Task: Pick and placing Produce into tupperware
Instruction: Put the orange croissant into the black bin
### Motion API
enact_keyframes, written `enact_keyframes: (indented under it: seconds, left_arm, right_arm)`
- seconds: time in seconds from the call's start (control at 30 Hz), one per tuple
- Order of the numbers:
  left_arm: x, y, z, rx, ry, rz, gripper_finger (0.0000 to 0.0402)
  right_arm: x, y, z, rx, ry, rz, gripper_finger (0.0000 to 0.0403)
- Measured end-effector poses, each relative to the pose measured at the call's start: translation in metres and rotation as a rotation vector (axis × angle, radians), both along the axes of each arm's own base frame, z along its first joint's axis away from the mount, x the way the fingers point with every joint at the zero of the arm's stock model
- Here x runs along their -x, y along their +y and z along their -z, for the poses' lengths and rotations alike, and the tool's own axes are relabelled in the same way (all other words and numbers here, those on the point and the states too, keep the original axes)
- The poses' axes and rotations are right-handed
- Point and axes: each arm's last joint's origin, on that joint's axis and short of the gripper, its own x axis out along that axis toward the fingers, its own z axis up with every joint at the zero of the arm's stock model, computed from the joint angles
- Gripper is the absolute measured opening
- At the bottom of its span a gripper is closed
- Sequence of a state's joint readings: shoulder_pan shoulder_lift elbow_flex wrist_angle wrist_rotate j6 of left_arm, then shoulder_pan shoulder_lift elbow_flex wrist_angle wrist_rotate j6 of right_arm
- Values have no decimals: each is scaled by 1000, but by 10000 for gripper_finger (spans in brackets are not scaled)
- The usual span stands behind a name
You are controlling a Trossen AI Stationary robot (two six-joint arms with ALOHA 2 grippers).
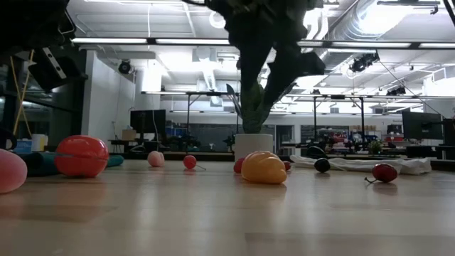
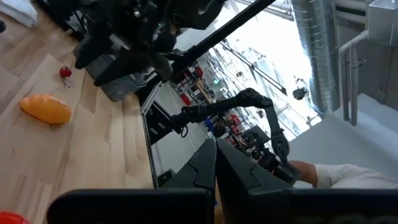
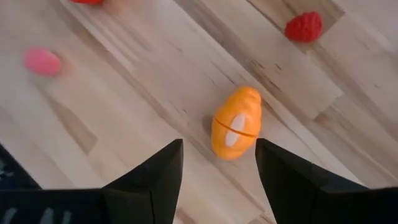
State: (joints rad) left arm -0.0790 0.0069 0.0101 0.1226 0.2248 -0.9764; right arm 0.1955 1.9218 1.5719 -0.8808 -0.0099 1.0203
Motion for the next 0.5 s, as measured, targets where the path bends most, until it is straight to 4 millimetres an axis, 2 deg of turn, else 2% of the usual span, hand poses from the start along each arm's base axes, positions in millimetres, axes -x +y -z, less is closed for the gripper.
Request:
enact_keyframes:
  seconds: [0.5]
  left_arm:
    - [0, 0, 0, -1, 3, 4, 1]
  right_arm:
    - [-8, -5, 28, -53, 99, 76, 193]
